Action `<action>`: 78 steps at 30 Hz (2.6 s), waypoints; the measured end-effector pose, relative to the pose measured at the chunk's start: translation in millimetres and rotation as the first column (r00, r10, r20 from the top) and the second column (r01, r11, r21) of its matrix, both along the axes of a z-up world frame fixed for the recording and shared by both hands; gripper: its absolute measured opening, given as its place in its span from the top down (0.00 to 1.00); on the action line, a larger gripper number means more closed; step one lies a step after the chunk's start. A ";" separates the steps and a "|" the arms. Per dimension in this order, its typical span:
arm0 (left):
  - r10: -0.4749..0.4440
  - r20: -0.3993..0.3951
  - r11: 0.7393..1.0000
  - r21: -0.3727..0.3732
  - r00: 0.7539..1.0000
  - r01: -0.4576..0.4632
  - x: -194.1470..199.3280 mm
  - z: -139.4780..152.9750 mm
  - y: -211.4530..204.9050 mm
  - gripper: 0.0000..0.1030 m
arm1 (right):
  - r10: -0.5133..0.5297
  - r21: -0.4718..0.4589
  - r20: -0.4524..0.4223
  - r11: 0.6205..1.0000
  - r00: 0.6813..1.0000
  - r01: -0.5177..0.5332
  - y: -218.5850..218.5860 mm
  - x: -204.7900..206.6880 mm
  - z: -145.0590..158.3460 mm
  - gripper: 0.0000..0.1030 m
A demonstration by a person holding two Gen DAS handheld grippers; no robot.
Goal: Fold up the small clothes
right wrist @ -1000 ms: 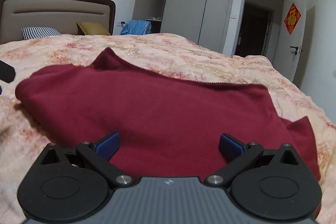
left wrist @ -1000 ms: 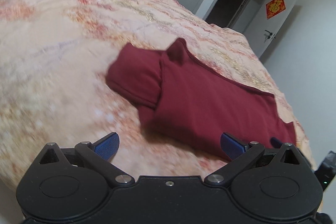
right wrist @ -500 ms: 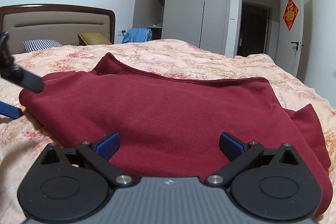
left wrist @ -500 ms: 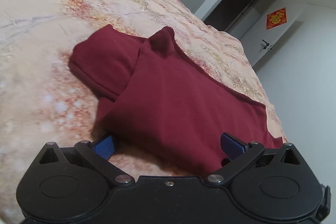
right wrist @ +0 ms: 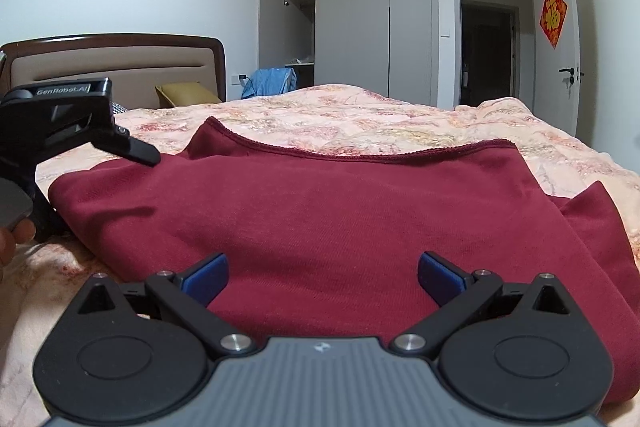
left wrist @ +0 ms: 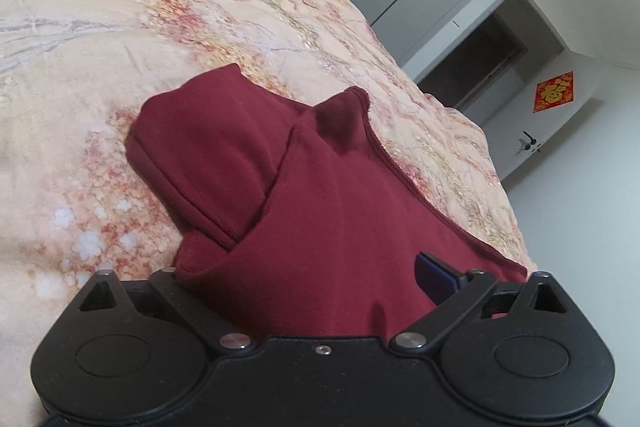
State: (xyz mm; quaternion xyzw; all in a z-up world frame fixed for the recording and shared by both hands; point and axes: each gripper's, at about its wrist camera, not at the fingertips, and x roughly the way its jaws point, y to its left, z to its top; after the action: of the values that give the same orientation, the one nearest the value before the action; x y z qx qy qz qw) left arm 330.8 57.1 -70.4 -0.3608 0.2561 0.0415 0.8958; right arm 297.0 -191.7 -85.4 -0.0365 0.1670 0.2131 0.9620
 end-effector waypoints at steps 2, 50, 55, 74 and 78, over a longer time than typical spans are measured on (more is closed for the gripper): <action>0.000 0.002 1.000 -0.007 1.000 0.000 -0.3 -0.6 1.0 0.06 | -0.003 -0.008 0.004 1.000 1.000 0.003 1.6 -0.4 0.1 0.00; 0.084 0.037 0.983 0.163 0.996 -0.089 13.0 23.9 -6.2 0.78 | -0.016 -0.032 0.019 0.999 1.000 0.017 4.8 -4.9 2.1 0.00; 0.060 0.025 0.978 0.197 0.998 -0.064 15.3 30.8 -7.2 0.82 | -0.020 -0.021 0.020 1.000 1.000 0.020 3.4 -7.1 3.0 0.00; -0.630 0.020 0.580 0.677 0.776 0.453 33.1 106.6 -216.5 0.85 | -0.364 0.159 0.044 0.922 0.930 0.353 -128.0 -115.2 34.2 0.00; -0.704 -0.067 0.508 0.647 0.707 0.568 34.3 81.5 -254.1 0.82 | -0.477 0.148 -0.008 0.869 0.879 0.473 -159.5 -139.9 25.4 0.00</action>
State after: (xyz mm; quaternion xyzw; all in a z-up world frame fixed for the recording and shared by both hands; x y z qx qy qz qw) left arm 365.1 -197.0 11.1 0.0759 0.2481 -0.2469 0.9336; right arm 157.1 -351.1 -60.1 0.0731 0.1410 -0.0187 0.9871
